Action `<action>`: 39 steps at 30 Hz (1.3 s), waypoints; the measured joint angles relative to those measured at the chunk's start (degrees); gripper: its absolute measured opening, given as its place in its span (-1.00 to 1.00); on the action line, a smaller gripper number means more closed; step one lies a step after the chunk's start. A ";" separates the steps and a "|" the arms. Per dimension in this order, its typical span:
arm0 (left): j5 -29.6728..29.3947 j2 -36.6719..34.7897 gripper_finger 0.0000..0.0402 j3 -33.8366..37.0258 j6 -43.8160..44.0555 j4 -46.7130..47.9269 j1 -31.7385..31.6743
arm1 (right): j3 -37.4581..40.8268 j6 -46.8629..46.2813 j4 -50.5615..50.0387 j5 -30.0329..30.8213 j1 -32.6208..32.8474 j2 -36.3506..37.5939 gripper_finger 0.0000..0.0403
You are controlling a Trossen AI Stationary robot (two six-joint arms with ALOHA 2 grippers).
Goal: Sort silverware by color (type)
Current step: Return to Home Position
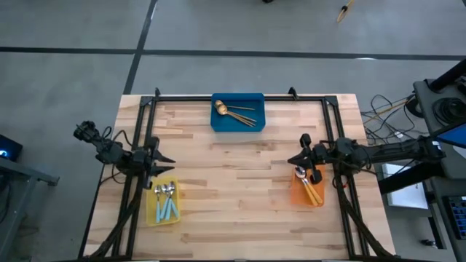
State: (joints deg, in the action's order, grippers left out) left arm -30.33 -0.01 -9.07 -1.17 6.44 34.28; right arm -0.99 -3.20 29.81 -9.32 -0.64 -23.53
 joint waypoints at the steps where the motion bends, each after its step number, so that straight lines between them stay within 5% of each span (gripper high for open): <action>1: 0.22 -0.01 -0.63 0.16 0.34 -0.23 0.02 | 0.01 -0.06 -1.80 0.88 0.00 0.87 -0.96; 11: 1.25 -0.02 -0.63 0.53 0.67 1.11 0.00 | 0.02 2.83 -19.32 2.47 -0.02 11.47 -0.96; 16: -0.15 0.00 -0.63 0.93 1.23 1.15 0.00 | 0.01 5.50 -29.61 9.49 -0.02 18.99 -0.96; 27: -3.39 0.83 -0.63 1.39 3.06 1.92 0.00 | -0.02 15.07 -29.50 11.80 -0.15 23.02 -0.96; 39: -3.59 1.18 -0.62 1.39 3.63 1.76 0.00 | -0.02 3.21 -29.43 12.16 -0.15 20.49 -0.96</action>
State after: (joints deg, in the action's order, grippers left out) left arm -33.93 1.17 -7.68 2.46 8.20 34.28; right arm -1.02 0.01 0.38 2.84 -0.80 -3.04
